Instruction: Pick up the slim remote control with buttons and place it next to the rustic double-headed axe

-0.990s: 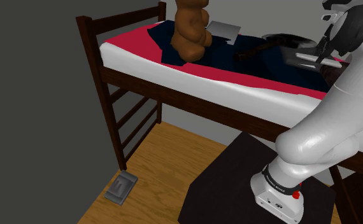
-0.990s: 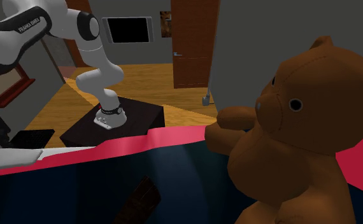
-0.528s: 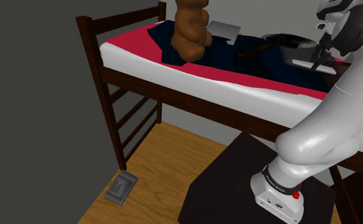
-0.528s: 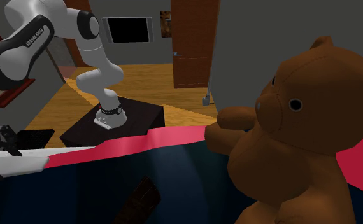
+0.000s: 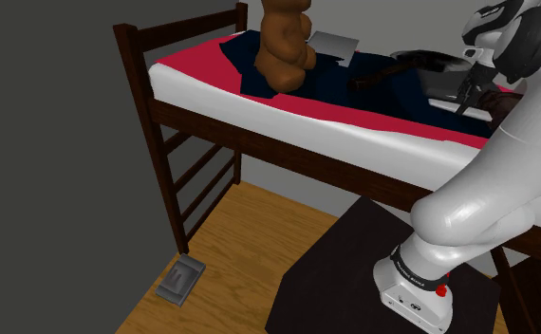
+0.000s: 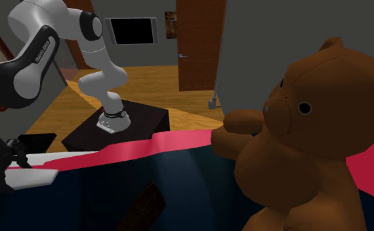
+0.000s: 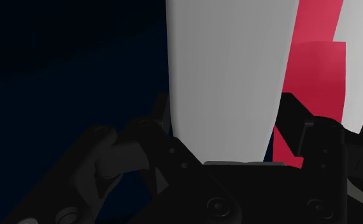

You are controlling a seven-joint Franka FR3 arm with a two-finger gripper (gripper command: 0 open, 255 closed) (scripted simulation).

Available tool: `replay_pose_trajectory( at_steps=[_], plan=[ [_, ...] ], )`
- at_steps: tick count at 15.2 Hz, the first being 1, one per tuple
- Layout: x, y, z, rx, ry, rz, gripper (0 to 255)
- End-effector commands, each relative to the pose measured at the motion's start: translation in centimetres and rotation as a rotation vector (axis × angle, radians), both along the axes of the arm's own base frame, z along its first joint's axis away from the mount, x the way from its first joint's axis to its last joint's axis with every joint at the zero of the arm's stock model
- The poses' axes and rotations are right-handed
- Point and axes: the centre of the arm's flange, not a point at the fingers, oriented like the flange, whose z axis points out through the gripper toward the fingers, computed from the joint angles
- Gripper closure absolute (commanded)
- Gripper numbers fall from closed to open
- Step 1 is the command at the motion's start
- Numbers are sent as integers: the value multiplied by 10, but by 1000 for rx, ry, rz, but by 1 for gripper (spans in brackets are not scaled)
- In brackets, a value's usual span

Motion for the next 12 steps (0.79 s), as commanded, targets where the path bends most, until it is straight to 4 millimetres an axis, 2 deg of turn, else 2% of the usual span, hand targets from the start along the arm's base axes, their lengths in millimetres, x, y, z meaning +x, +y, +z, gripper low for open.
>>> replay_pose_trajectory(
  at_steps=[1, 9, 12],
  plan=[
    [0, -1, -12, -1, 0, 0, 255],
    [0, -1, -55, -1, 0, 0, 255],
    [0, -1, -55, -1, 0, 0, 255]
  ],
)
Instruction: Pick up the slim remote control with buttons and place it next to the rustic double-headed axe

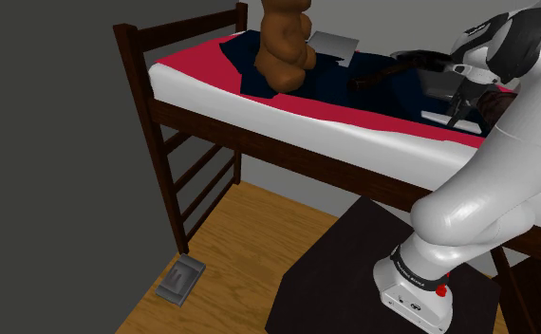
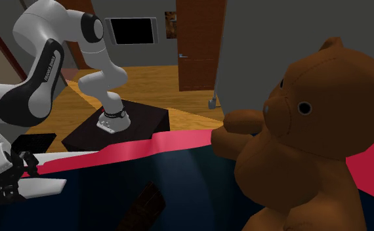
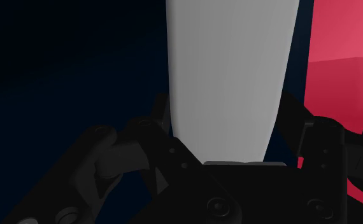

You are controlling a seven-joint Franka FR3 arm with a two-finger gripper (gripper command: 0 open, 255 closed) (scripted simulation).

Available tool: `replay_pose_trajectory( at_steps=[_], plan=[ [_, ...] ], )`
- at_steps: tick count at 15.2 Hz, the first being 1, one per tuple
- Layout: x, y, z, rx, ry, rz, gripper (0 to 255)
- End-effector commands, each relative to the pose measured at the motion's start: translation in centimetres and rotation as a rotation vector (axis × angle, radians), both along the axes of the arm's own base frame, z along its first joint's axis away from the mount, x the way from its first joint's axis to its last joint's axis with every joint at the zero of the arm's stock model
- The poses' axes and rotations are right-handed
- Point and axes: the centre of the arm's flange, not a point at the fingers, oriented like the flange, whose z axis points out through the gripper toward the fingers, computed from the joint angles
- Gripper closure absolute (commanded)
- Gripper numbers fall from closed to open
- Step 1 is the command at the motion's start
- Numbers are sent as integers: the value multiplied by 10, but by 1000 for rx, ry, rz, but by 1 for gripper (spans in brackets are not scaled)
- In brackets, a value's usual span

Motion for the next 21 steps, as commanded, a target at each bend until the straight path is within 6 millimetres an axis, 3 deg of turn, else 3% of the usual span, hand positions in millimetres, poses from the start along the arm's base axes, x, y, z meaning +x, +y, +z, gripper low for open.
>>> replay_pose_trajectory(
  at_steps=[1, 5, 6, 11, 15, 21],
  plan=[
    [0, 0, 0, -1, 0, 0, 255],
    [0, 0, 0, -1, 0, 0, 255],
    [0, 0, 0, -1, 0, 0, 0],
    [0, 0, 0, -1, 0, 0, 0],
    [0, 1, 50, -1, 0, 0, 0],
    [0, 1, 50, -1, 0, 0, 0]
  ],
)
